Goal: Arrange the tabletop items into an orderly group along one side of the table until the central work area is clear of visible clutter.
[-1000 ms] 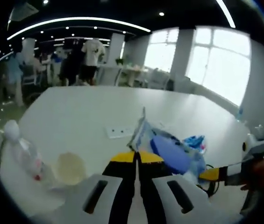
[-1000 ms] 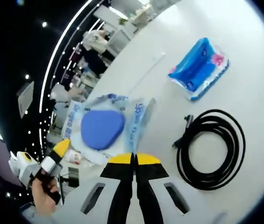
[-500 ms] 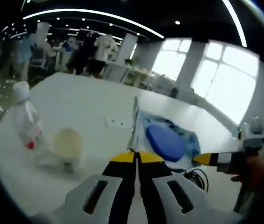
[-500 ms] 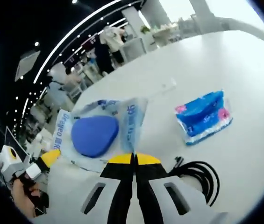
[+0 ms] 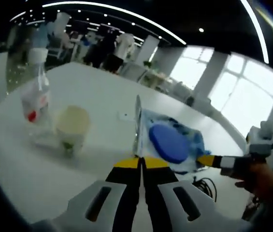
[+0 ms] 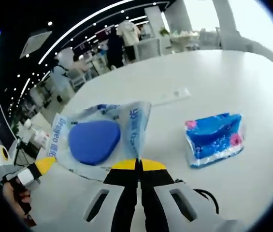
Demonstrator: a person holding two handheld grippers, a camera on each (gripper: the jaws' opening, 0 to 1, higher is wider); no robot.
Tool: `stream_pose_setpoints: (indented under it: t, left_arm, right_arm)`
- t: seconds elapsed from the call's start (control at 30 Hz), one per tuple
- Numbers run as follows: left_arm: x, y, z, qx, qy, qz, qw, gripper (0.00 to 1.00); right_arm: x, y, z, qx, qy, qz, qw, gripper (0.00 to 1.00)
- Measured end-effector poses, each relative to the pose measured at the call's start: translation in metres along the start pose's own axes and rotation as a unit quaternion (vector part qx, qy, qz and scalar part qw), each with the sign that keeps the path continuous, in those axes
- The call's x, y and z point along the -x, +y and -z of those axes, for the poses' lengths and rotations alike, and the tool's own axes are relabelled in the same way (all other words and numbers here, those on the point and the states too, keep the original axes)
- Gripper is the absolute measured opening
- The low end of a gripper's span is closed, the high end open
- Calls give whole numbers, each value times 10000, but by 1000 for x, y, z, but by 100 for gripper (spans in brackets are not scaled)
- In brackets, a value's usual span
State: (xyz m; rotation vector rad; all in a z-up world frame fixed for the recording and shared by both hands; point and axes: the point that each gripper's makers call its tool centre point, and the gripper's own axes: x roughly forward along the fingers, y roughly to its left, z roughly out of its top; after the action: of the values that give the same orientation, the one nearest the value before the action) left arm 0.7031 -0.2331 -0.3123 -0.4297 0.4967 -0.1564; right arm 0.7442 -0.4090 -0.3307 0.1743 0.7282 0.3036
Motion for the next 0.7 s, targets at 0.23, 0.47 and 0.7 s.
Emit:
stream_pose_setpoints:
  t: [0.23,0.47,0.7]
  left_arm:
    - [-11,14,13,102,140,-215,9996,0]
    - [-23,25,24,160,269,-359,9989,0]
    - [-33,32,32,290,349,-426,9981,0]
  right_arm:
    - [-16,1,1,357,14,-94,9993,1]
    - [-33,-2,8,564,192,-172,9981,1]
    - [-47,-5,13,740,280,-188,9967,1]
